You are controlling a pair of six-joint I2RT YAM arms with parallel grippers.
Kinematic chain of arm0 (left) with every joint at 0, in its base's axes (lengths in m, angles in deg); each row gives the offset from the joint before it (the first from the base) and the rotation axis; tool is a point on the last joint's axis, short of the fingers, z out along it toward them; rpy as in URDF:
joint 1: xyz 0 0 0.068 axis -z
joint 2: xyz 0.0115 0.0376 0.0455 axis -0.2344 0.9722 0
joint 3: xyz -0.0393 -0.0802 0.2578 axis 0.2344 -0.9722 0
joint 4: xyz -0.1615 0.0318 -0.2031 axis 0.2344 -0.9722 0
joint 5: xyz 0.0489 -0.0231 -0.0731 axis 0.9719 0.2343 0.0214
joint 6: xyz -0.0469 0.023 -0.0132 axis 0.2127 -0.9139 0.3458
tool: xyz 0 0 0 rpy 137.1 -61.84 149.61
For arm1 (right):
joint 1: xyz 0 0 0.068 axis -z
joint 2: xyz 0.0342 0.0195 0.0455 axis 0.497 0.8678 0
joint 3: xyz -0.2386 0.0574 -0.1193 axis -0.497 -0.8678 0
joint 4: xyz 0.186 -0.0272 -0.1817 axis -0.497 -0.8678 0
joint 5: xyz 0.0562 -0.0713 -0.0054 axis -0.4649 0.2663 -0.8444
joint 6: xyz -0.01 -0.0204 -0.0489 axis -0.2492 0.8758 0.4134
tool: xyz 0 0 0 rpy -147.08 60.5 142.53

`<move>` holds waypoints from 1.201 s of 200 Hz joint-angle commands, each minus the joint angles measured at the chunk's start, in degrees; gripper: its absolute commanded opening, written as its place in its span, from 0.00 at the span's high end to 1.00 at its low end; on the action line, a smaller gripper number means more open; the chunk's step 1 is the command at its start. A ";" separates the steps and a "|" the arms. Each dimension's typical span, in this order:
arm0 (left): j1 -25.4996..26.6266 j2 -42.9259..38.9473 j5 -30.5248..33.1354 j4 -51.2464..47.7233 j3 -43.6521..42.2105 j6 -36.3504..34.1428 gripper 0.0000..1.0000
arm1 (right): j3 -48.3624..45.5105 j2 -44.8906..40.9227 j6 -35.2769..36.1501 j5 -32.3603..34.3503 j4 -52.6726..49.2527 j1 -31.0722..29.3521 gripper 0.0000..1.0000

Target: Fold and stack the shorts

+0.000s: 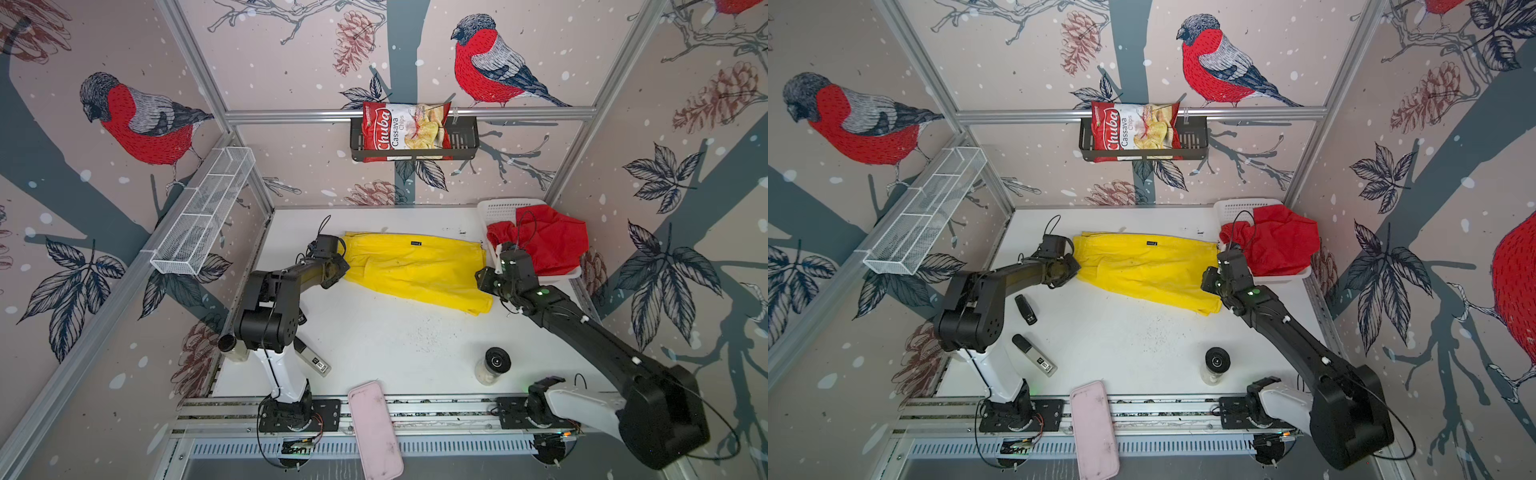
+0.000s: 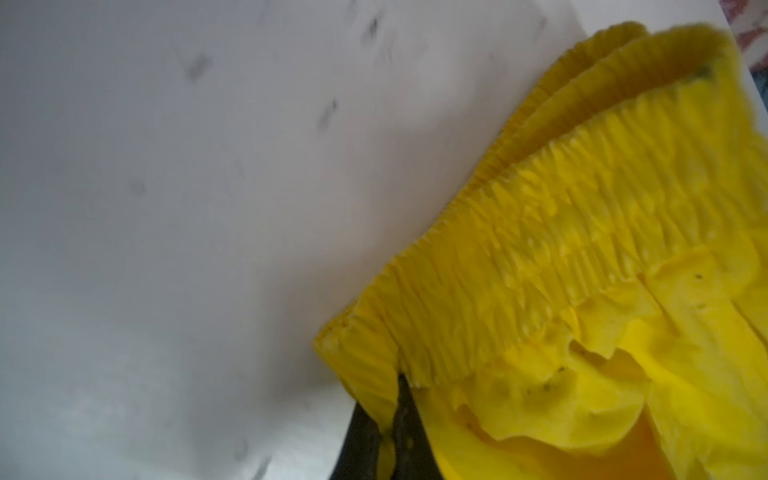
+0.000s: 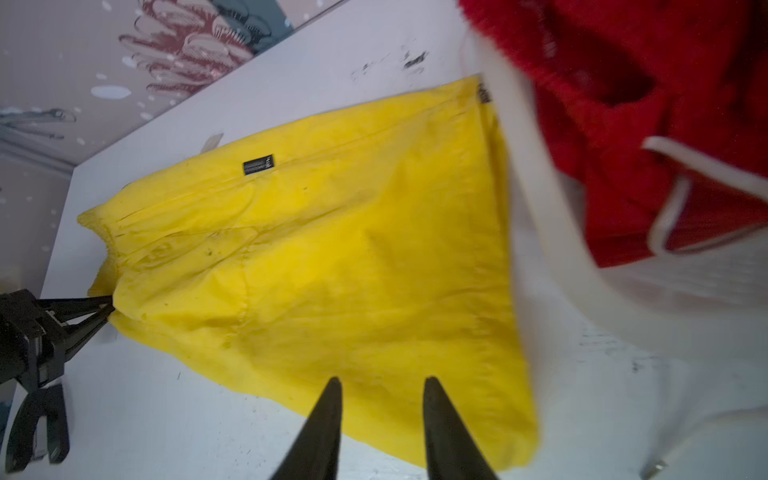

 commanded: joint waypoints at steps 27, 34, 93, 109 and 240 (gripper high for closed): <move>3.54 -16.78 -12.42 -12.64 -11.91 0.39 0.75 | 13.41 16.21 1.79 2.58 7.27 -15.50 0.50; 3.47 -20.03 -11.40 -14.85 -11.95 -0.32 0.65 | 16.81 19.75 2.21 3.94 5.96 -17.32 0.45; -5.69 -37.88 -2.77 -22.33 -12.84 -5.30 0.41 | 51.81 50.15 5.34 2.90 -4.38 -26.79 0.63; -8.12 -40.46 -5.22 -18.08 -15.04 -7.37 0.42 | 58.28 56.79 3.87 0.42 -3.70 -26.80 0.86; -12.37 -34.46 -15.41 -17.59 -12.05 -11.74 0.53 | 75.41 71.51 9.49 5.00 -7.83 -25.71 0.89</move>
